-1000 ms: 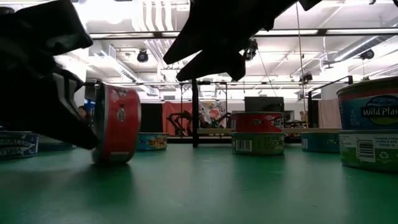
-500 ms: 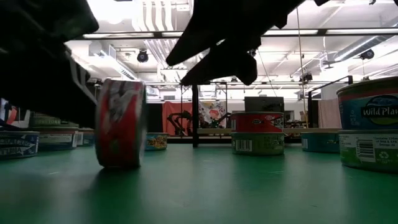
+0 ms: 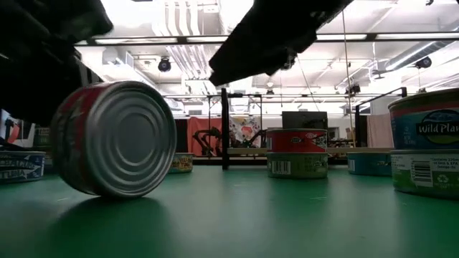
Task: Stack canned seafood by type on shelf
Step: Put the red tuna can on the shelf
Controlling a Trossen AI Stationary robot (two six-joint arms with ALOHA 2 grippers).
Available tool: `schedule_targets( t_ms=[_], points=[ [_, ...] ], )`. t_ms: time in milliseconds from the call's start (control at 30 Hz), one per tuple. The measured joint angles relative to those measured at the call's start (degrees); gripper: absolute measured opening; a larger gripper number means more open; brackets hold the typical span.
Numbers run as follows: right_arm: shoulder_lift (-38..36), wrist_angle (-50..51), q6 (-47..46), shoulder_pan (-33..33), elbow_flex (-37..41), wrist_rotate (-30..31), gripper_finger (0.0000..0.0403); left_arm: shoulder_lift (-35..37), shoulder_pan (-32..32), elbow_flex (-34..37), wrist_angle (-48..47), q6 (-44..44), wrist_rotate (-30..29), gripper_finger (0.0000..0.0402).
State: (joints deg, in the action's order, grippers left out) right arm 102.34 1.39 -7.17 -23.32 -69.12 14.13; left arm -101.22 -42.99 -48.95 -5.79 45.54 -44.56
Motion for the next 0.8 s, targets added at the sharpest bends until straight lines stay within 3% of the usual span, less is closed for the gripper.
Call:
schedule_targets(
  t_ms=[167, 400, 633, 800],
  points=[
    [0.3, -1.1, 10.2, -0.3, 0.0, 0.7, 0.0199, 2.9, -2.0, -1.6, -4.8, 0.4, 1.2, 0.0],
    [3.5, -7.0, 17.4, -0.3, 0.0, -2.8, 0.0228, 3.9, -3.9, -5.5, -4.9, -3.0, 12.4, 0.0],
    [4.6, -10.0, 20.3, -0.3, 0.0, -2.7, 0.0282, 3.1, -3.6, -6.4, -4.3, -2.8, 8.9, 0.0],
    [4.6, -9.1, 14.0, -0.3, 0.0, -5.3, 0.0303, 2.5, -3.6, -6.4, -3.7, -0.4, 8.7, 0.0]
  ],
)
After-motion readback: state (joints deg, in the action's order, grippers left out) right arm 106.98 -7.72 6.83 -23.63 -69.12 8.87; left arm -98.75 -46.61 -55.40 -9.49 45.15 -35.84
